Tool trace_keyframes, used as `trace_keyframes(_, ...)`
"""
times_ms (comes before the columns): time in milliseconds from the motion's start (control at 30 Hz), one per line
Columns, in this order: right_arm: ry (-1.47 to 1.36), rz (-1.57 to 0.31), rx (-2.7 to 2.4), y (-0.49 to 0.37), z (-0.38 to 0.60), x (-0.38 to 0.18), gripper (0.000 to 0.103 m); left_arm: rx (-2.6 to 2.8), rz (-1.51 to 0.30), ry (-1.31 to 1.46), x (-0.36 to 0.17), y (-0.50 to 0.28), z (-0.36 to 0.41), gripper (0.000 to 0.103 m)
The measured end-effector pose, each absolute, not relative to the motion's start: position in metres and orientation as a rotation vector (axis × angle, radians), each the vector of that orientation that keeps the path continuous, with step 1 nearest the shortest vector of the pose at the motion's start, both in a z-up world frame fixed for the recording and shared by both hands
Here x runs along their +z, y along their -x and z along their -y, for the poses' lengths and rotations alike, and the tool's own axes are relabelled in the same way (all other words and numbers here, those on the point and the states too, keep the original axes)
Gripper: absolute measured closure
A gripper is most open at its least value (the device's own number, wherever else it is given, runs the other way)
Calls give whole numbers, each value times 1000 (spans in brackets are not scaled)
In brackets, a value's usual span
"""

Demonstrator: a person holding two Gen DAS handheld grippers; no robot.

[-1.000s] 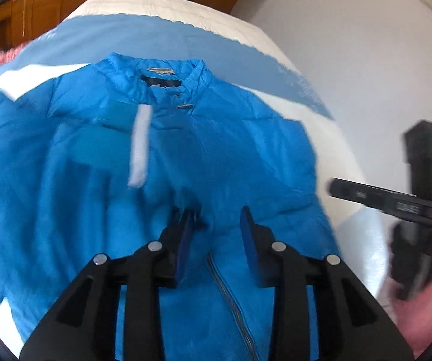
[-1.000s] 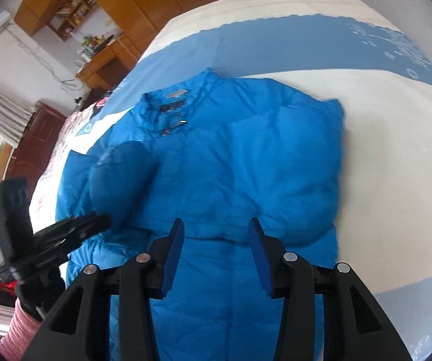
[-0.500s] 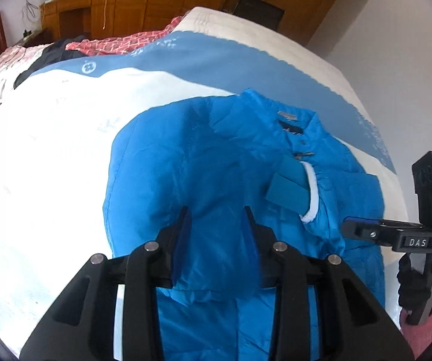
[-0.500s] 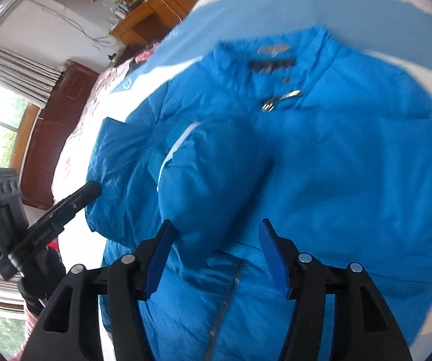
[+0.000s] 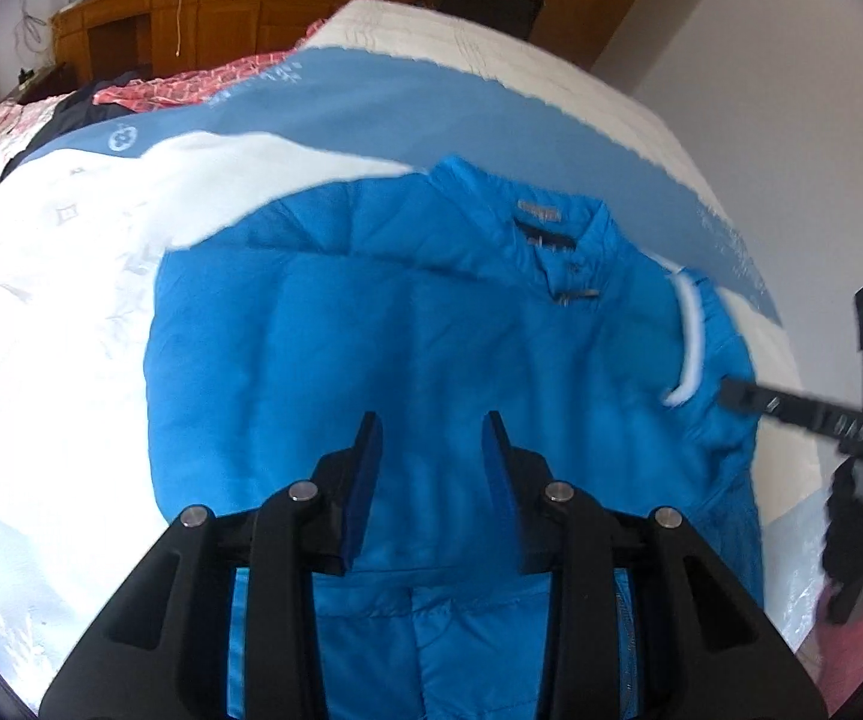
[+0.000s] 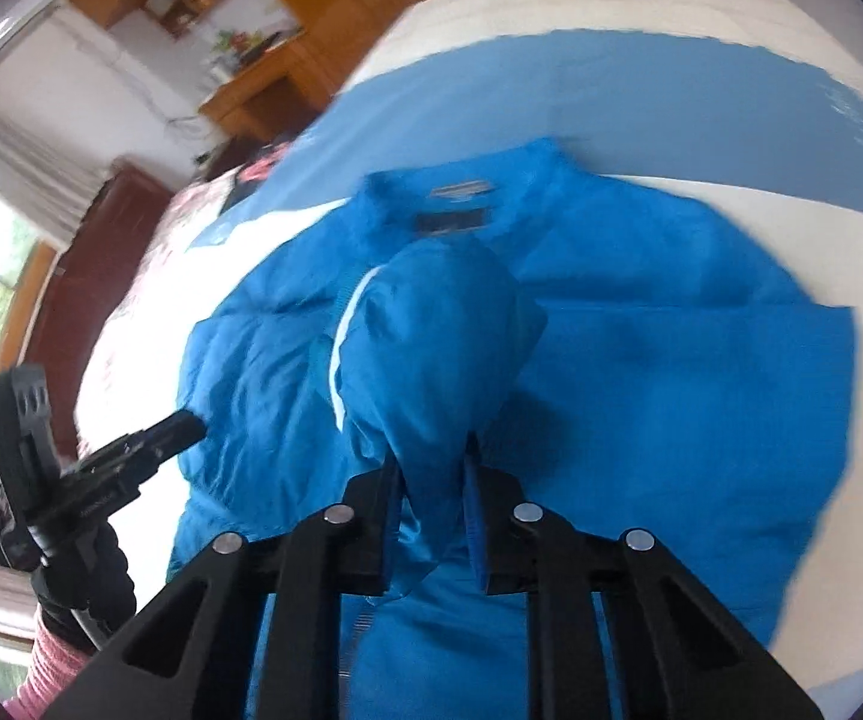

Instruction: Fold large clothes

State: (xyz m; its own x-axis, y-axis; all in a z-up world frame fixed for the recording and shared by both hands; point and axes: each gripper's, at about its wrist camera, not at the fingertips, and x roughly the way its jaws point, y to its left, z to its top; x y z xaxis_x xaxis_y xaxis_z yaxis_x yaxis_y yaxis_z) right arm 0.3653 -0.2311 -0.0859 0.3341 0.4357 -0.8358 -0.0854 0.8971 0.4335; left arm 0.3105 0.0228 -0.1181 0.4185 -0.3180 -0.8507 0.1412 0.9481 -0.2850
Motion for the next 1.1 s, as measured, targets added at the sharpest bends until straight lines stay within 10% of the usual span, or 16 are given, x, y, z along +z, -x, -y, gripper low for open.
trace_keyframes(733,42,-1204,221,-383,163,-99,45,-107,-1211,109,-138,-332,-25,68)
trace_keyframes(1100,-153,-1183,224,-377,222,-87,84,-86,-1221,123,-145,-347,-24,68)
